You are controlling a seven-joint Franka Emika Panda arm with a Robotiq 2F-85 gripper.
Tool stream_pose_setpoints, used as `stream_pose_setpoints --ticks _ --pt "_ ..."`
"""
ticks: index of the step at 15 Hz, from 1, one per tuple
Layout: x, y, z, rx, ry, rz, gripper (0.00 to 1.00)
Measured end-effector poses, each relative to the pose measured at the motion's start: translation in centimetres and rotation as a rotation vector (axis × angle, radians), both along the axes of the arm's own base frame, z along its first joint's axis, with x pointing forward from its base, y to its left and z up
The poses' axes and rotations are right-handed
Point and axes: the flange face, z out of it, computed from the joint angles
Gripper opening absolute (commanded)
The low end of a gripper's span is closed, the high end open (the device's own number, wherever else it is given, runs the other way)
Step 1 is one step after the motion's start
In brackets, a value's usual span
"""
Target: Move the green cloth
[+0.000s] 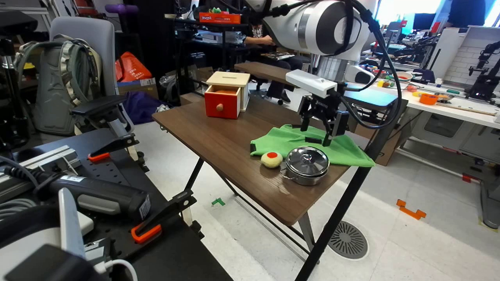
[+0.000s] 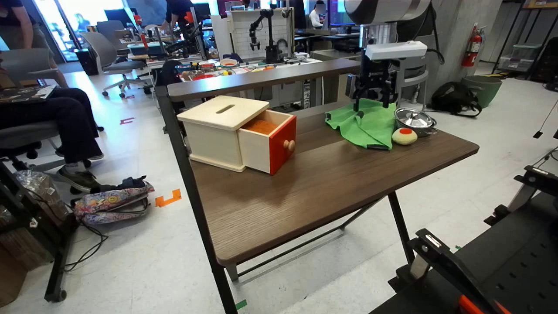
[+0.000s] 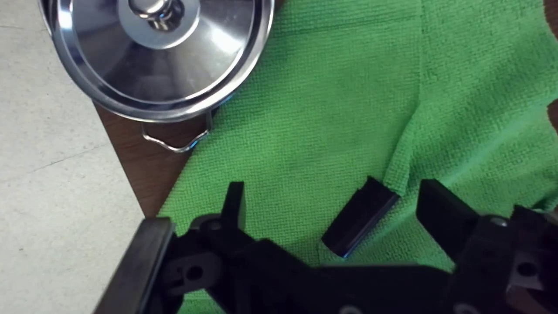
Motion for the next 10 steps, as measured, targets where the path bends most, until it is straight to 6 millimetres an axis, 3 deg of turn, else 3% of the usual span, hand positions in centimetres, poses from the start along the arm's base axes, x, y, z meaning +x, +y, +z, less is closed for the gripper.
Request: stream_pose_setpoints --ticks 7,10 --pt "0.3 1.0 -3.3 0.004 -0.001 0.016 1.00" --pt "0.6 1.4 -3.3 0.003 -0.009 0.021 1.00"
